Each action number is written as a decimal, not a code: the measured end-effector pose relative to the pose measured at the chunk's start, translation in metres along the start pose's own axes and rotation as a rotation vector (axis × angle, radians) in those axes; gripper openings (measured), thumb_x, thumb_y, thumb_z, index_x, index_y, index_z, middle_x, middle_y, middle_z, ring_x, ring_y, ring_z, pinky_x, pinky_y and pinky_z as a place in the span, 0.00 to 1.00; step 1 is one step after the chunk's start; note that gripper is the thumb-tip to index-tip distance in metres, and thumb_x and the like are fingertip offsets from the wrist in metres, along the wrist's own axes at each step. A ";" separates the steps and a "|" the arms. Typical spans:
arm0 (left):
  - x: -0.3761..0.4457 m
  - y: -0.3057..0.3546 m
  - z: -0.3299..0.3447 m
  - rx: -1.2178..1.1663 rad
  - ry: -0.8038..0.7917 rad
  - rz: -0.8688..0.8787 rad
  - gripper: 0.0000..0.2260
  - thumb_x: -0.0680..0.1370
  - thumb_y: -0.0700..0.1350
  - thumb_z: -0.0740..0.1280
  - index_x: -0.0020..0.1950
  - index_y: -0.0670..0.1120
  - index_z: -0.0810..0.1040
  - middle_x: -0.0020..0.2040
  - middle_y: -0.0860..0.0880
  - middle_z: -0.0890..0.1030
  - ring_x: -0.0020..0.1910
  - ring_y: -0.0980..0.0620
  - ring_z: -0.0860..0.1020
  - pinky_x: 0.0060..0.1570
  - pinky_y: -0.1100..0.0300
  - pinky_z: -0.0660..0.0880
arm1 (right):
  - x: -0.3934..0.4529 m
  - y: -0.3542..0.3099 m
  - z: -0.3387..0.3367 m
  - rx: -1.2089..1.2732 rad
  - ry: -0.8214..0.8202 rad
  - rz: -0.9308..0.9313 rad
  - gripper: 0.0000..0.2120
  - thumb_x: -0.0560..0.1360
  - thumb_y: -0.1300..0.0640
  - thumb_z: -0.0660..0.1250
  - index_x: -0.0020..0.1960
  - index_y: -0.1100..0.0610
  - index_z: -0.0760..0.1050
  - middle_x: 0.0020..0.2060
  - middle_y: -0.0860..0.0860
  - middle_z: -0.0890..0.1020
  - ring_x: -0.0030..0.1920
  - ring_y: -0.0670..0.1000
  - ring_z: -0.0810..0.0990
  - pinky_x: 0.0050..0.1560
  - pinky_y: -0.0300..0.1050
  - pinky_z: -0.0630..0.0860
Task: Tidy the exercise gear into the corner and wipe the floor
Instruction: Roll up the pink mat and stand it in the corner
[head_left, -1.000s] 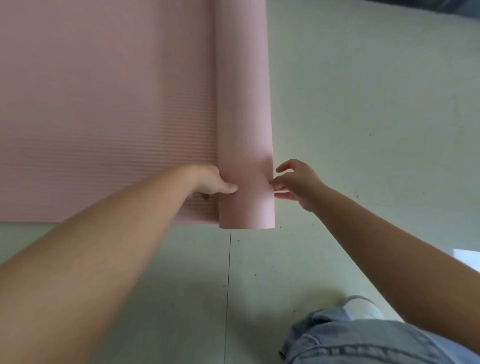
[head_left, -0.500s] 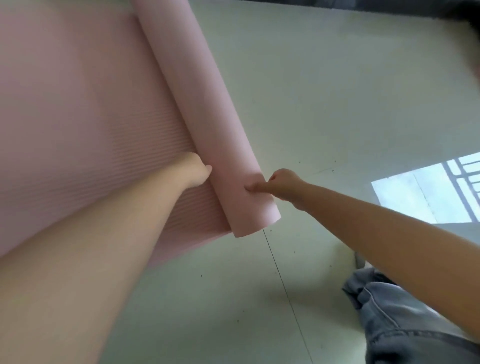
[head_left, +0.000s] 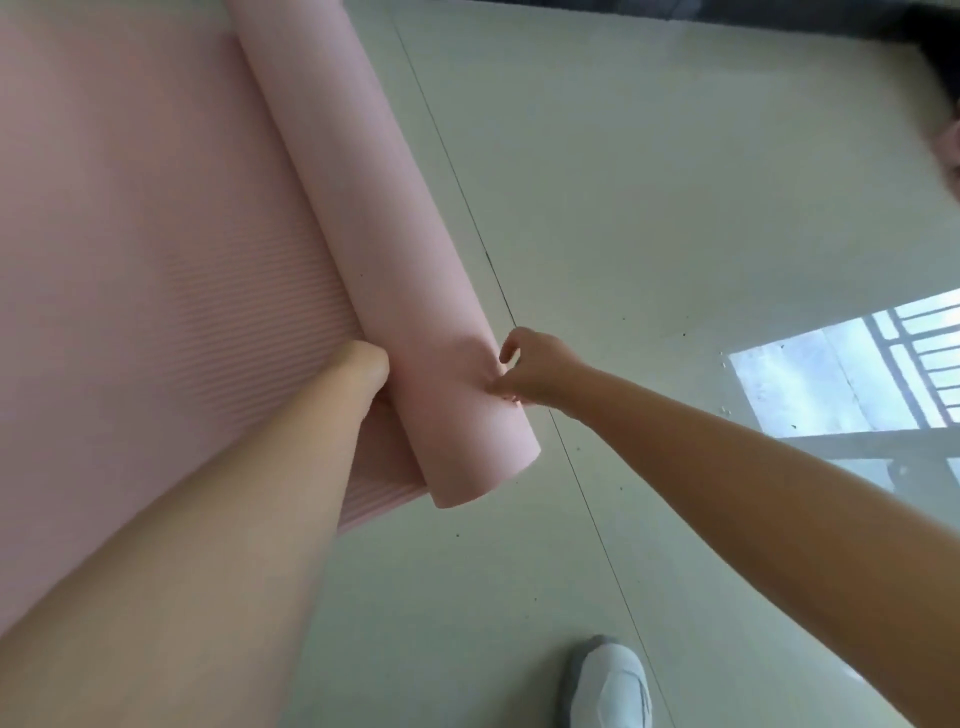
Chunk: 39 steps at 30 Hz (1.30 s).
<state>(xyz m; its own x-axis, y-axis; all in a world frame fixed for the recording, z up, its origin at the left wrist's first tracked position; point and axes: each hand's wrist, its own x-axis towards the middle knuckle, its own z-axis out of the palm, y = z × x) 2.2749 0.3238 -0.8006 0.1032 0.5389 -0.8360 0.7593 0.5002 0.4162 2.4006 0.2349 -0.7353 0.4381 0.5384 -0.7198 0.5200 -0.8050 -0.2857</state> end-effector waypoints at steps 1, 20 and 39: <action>0.004 -0.007 0.002 -0.015 0.028 -0.002 0.17 0.82 0.35 0.52 0.70 0.32 0.66 0.69 0.35 0.70 0.69 0.38 0.70 0.69 0.48 0.67 | 0.006 0.001 -0.003 0.085 -0.044 0.005 0.19 0.71 0.64 0.69 0.60 0.60 0.68 0.31 0.51 0.74 0.35 0.52 0.75 0.42 0.41 0.78; -0.068 -0.046 0.006 -0.135 0.305 0.146 0.24 0.74 0.52 0.69 0.65 0.40 0.72 0.64 0.44 0.77 0.63 0.46 0.75 0.53 0.60 0.68 | 0.006 0.023 0.043 0.470 -0.054 -0.212 0.14 0.75 0.66 0.60 0.33 0.52 0.68 0.35 0.49 0.74 0.38 0.48 0.71 0.35 0.35 0.66; -0.099 -0.064 -0.032 0.023 0.219 -0.055 0.27 0.74 0.53 0.69 0.67 0.39 0.71 0.66 0.43 0.74 0.65 0.44 0.73 0.58 0.55 0.69 | -0.018 -0.020 0.050 0.420 -0.289 -0.222 0.19 0.77 0.68 0.54 0.63 0.59 0.75 0.42 0.51 0.72 0.46 0.52 0.69 0.46 0.40 0.68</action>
<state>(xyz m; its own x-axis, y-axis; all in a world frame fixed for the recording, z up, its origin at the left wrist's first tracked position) 2.1951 0.2598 -0.7329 -0.0791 0.6467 -0.7587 0.7748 0.5187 0.3613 2.3458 0.2288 -0.7479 0.1019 0.6637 -0.7411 0.2143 -0.7421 -0.6351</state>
